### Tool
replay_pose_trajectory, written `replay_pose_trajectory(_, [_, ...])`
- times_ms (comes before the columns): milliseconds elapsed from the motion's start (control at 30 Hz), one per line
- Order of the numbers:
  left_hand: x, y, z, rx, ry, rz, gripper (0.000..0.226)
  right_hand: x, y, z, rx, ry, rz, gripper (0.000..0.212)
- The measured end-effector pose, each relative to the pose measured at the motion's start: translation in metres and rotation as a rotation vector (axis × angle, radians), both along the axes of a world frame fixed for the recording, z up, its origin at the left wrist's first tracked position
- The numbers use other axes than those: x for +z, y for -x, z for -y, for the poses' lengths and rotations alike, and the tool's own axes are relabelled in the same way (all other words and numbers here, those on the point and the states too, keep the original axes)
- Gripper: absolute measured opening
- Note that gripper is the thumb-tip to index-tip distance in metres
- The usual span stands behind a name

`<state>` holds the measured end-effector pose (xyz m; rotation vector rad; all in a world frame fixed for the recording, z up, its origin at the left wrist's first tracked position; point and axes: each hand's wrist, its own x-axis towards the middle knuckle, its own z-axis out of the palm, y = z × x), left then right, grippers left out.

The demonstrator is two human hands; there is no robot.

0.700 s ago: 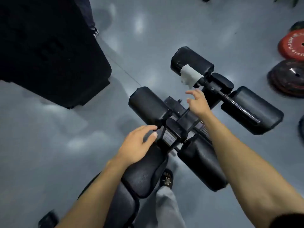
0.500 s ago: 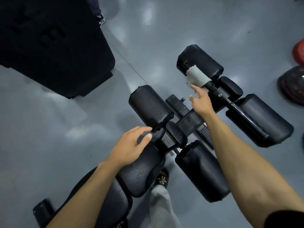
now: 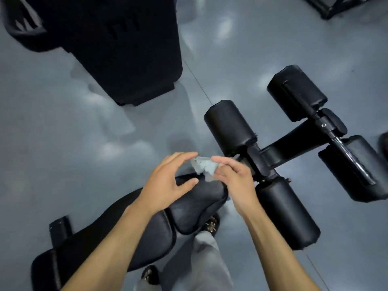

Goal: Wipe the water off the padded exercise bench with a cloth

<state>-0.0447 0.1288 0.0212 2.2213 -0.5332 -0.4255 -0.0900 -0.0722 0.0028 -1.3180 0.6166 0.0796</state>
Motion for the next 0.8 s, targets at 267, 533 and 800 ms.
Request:
replay_pose_trajectory(267, [0.004, 0.119, -0.214, 0.112, -0.165, -0.008, 0.066, 0.028, 0.086, -0.214, 0.332, -0.134, -0.025, 0.032])
replay_pose_trajectory(533, [0.027, 0.259, -0.378, 0.425, -0.105, 0.106, 0.031, 0.055, 0.183, -0.386, 0.641, -0.030, 0.037, 0.040])
replay_pose_trajectory(800, [0.054, 0.335, -0.454, 0.474, 0.009, 0.030, 0.017, 0.034, 0.238, -0.457, 1.142, 0.296, 0.250, 0.032])
